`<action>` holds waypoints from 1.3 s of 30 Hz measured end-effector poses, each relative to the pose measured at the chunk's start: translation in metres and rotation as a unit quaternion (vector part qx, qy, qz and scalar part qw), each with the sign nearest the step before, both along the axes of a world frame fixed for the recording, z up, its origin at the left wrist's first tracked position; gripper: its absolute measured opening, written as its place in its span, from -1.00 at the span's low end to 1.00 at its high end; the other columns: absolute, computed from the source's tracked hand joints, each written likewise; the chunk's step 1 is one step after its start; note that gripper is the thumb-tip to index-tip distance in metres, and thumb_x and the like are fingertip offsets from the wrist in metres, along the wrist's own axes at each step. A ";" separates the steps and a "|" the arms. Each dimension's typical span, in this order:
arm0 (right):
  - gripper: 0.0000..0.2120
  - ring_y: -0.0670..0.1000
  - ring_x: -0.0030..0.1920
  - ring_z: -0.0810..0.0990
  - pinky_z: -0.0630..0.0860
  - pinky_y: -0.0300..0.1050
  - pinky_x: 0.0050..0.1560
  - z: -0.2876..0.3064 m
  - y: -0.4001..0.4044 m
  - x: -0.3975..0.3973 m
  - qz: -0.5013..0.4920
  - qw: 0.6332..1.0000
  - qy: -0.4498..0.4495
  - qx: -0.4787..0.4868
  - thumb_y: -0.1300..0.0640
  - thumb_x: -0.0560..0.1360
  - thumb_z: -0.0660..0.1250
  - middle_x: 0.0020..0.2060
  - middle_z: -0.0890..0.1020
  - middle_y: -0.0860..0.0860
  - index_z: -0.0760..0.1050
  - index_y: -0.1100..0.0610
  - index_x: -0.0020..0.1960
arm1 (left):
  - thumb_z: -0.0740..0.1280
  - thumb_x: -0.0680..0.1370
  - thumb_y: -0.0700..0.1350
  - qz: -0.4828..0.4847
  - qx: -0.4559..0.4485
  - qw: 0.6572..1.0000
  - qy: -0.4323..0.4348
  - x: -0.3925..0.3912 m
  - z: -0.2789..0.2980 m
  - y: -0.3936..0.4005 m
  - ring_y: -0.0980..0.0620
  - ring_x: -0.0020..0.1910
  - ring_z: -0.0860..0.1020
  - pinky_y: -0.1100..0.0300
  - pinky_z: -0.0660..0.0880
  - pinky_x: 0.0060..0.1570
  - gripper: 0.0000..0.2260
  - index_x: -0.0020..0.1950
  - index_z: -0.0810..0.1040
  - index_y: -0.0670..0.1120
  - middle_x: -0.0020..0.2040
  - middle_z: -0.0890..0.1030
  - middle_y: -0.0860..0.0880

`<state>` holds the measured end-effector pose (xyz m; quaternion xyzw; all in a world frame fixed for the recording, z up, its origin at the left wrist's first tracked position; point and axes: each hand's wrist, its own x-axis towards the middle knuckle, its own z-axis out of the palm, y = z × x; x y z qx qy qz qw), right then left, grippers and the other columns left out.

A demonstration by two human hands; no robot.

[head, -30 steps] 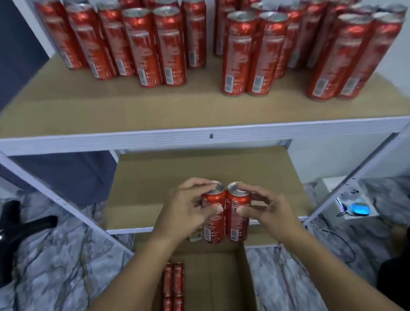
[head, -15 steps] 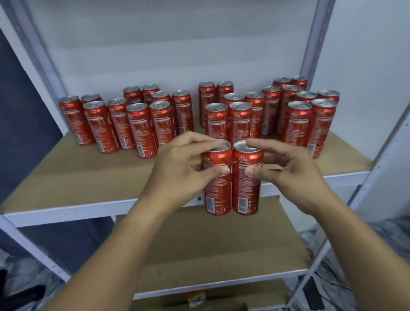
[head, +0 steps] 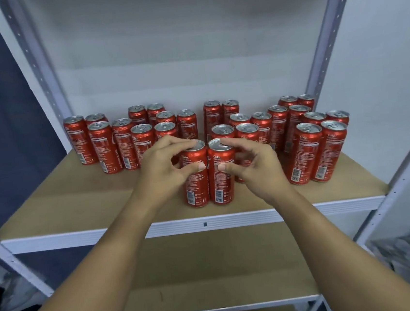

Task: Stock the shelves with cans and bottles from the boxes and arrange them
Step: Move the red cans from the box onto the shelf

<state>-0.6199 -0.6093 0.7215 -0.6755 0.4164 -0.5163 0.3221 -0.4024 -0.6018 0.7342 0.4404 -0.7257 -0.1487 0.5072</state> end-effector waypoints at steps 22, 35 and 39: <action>-0.35 -0.19 0.23 0.58 0.57 -0.28 0.17 -0.031 0.037 0.025 -0.139 0.990 -0.023 -0.025 0.10 0.46 0.55 0.28 0.58 -0.09 0.39 -0.04 0.48 | 0.57 0.48 -0.16 0.055 0.030 0.989 0.137 -0.011 -0.044 0.029 0.19 0.47 0.40 0.13 0.56 0.29 -0.33 0.55 0.41 0.04 0.50 0.40 0.15; -0.80 -0.16 -0.07 0.69 0.64 -0.15 0.02 -0.305 0.129 0.083 -0.048 0.982 0.097 0.155 0.24 0.51 0.45 -0.08 0.71 -0.07 0.65 -0.01 0.06 | 0.44 0.54 -0.15 0.239 0.258 0.935 0.041 0.049 -0.361 0.157 0.06 -0.03 0.66 0.03 0.61 0.03 -0.78 0.18 0.62 -0.08 0.06 0.69 0.01; -0.89 -0.27 -0.15 0.55 0.53 -0.26 0.15 -0.446 0.140 0.108 0.026 0.925 0.212 0.313 0.18 0.53 0.40 -0.21 0.60 -0.22 0.61 -0.02 -0.09 | 0.41 0.57 -0.29 0.289 0.360 0.886 0.027 0.076 -0.482 0.196 0.16 0.00 0.62 0.26 0.50 0.11 -0.77 0.08 0.64 0.03 0.01 0.66 0.10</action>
